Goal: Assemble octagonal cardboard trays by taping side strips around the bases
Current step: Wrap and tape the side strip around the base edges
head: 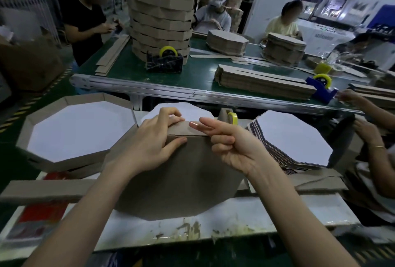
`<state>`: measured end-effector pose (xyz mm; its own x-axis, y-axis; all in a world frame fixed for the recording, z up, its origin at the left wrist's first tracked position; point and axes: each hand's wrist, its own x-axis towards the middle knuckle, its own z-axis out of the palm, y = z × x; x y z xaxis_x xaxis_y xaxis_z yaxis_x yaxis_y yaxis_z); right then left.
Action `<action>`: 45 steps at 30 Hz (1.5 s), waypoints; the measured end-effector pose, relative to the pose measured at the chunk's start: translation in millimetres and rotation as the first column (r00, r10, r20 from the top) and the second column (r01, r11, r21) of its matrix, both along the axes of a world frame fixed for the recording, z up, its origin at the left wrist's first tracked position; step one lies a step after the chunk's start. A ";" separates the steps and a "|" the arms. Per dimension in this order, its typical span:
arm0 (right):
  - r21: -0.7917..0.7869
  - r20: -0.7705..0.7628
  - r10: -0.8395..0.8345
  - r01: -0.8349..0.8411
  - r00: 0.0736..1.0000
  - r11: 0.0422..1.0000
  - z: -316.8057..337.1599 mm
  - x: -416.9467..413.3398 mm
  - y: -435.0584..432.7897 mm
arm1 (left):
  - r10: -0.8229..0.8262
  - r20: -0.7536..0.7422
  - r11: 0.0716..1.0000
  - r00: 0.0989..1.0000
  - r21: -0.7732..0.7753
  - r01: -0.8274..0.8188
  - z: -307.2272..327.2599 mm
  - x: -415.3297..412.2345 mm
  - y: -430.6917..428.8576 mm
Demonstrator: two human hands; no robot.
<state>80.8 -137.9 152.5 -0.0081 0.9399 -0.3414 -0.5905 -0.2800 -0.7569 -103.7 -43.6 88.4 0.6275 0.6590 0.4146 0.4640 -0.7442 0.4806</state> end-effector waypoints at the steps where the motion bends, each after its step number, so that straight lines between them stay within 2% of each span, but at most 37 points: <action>1: -0.006 -0.017 -0.012 0.012 1.000 1.000 -3.3 -1.7 -3.8 | -0.006 0.007 1.000 1.000 0.007 0.006 -0.7 -0.7 -0.1; 7: -0.035 -0.119 -0.076 0.073 0.990 0.997 -22.3 -5.6 -23.1 | -0.036 0.021 0.999 0.999 0.021 0.036 -0.4 -3.5 -4.9; 16: -0.015 -0.136 -0.067 0.066 0.988 0.998 -34.1 -12.1 -36.9 | -0.078 -0.087 0.989 0.993 0.115 0.088 11.5 -5.9 -17.0; 25: -0.015 -0.057 -0.054 0.054 0.997 0.998 -37.6 -11.5 -36.9 | -0.046 -0.129 0.992 0.991 0.111 0.060 13.1 -8.0 -25.5; 34: -0.058 0.164 -0.043 0.053 0.986 0.997 -52.6 -13.3 -24.5 | -0.058 -0.149 0.997 0.987 0.041 0.065 16.1 -6.0 -23.1; 37: -0.035 0.246 -0.052 0.063 0.968 0.997 -53.1 -12.0 -22.1 | -0.025 -0.073 1.000 0.997 -0.014 0.024 20.0 -1.4 -24.9; 40: -0.004 0.300 -0.076 0.081 0.951 0.997 -54.4 -11.4 -24.0 | 0.090 0.057 0.991 0.994 -0.105 -0.084 24.2 10.8 -29.7; 42: 0.013 0.326 -0.080 0.080 0.942 0.997 -55.7 -11.6 -24.8 | 0.158 0.123 0.983 0.980 -0.112 -0.145 24.4 17.1 -32.7; 45: 0.028 0.364 -0.040 0.032 0.930 0.999 -56.1 -9.0 -23.5 | 0.169 0.169 0.984 0.971 -0.084 -0.157 21.6 18.6 -33.4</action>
